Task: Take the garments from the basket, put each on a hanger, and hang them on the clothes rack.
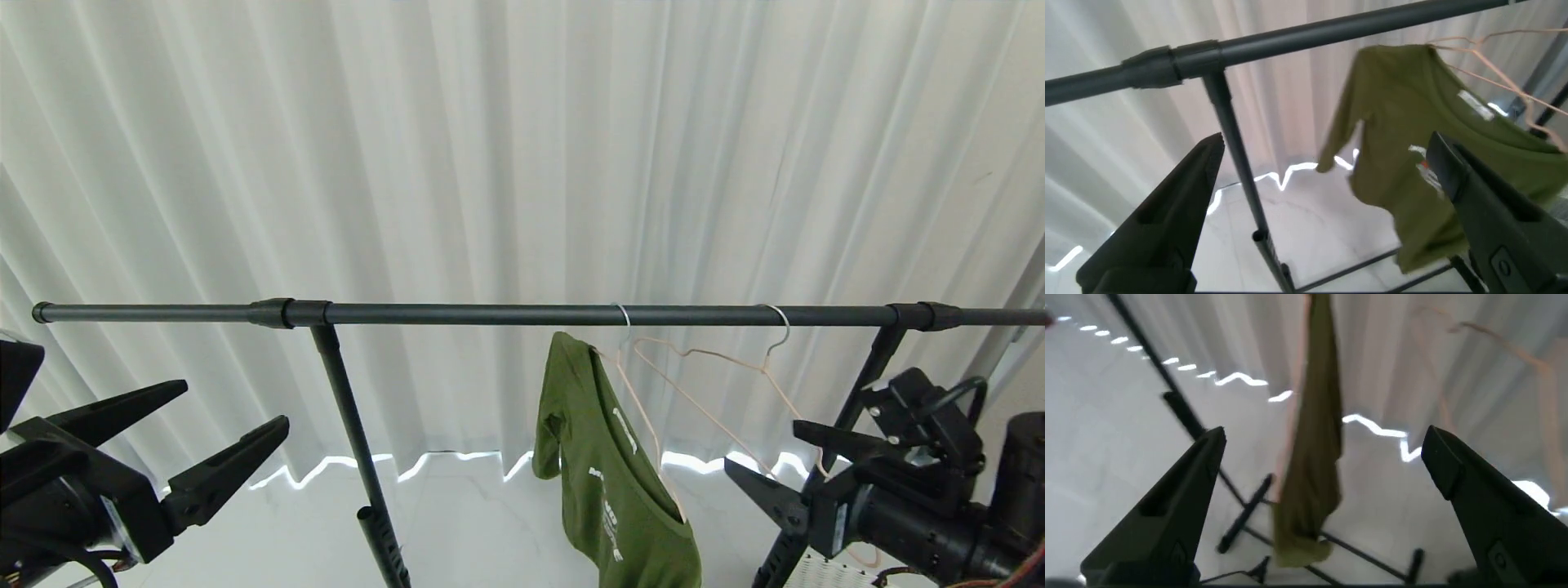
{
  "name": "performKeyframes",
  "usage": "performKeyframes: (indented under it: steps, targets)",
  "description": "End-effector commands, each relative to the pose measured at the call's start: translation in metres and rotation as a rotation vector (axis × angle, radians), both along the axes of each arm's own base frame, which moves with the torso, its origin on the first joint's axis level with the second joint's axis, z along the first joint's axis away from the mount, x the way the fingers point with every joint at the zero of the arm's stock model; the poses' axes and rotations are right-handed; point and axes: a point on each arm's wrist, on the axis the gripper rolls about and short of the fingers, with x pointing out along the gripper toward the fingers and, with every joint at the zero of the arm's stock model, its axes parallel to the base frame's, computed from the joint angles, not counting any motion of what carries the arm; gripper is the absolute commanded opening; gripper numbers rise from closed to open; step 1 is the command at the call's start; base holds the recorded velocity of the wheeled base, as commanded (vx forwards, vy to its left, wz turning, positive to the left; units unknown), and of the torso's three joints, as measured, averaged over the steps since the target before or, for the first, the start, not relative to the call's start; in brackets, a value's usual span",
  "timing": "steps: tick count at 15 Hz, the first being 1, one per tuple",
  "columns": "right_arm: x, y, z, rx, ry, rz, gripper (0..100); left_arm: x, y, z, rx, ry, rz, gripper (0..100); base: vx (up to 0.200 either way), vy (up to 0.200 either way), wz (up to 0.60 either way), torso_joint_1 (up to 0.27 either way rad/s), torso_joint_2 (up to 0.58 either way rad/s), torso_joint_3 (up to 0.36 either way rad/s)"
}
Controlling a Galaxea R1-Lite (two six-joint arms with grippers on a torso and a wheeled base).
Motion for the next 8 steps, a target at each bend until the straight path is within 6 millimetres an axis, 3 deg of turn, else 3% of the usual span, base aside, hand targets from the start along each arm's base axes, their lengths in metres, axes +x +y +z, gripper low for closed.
performKeyframes:
  steps: [1,5,8]
  targets:
    - [-0.017,-0.037,-0.002,-0.082,-0.064,-0.161,100,-0.002,0.004,-0.002,0.003,0.000,0.047,100,0.000,0.000,0.00,0.000,0.00,0.000]
    - [-0.018,-0.080,0.007,-0.209,-0.174,-0.395,100,-0.008,0.008,-0.013,0.010,0.022,0.082,100,0.000,0.000,0.00,0.000,0.00,0.000]
    - [-0.032,-0.087,0.009,-0.224,-0.223,-0.418,100,-0.008,0.008,-0.013,0.011,0.023,0.083,100,0.000,0.000,0.00,0.000,0.00,0.000]
